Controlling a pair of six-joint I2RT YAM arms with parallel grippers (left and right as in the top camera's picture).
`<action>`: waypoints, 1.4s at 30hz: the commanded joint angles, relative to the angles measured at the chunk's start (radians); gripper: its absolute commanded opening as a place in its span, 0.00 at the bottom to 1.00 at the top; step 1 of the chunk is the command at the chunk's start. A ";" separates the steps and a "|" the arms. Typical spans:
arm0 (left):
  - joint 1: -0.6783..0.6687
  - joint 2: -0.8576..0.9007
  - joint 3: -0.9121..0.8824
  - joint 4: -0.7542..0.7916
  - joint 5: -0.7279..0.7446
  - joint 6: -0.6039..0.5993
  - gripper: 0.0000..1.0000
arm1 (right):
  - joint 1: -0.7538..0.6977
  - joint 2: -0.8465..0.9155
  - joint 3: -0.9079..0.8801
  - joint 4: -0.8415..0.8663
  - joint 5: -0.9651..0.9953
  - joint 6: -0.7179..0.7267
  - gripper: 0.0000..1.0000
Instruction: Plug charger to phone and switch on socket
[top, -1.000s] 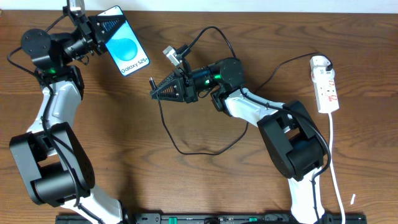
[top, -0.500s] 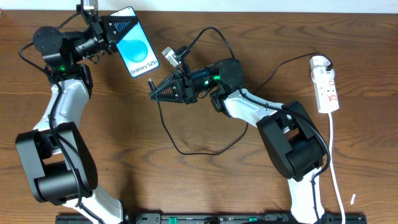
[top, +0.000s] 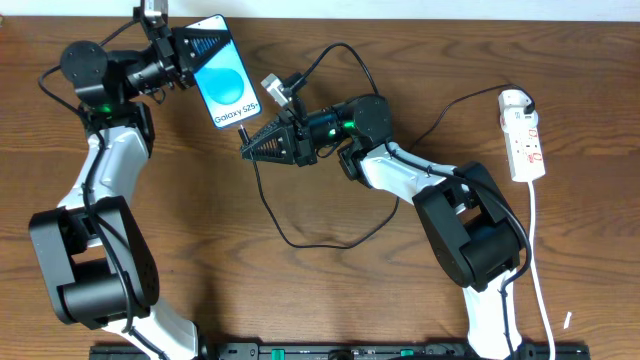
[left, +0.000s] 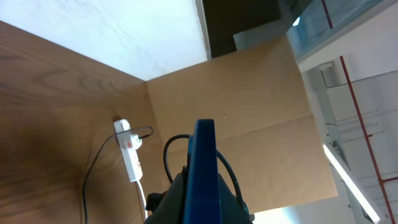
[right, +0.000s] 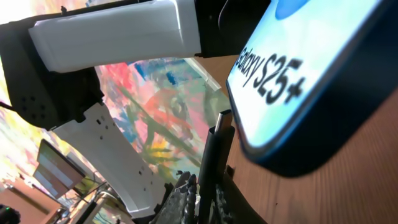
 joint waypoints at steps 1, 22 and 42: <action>-0.003 -0.021 0.008 0.010 0.013 0.017 0.08 | -0.010 0.003 0.002 0.007 0.018 0.010 0.09; -0.003 -0.021 0.008 0.010 0.034 0.016 0.07 | -0.028 0.003 0.002 0.011 0.021 0.010 0.09; -0.005 -0.021 0.008 0.010 0.008 0.016 0.07 | -0.014 0.003 0.002 0.011 0.029 0.010 0.08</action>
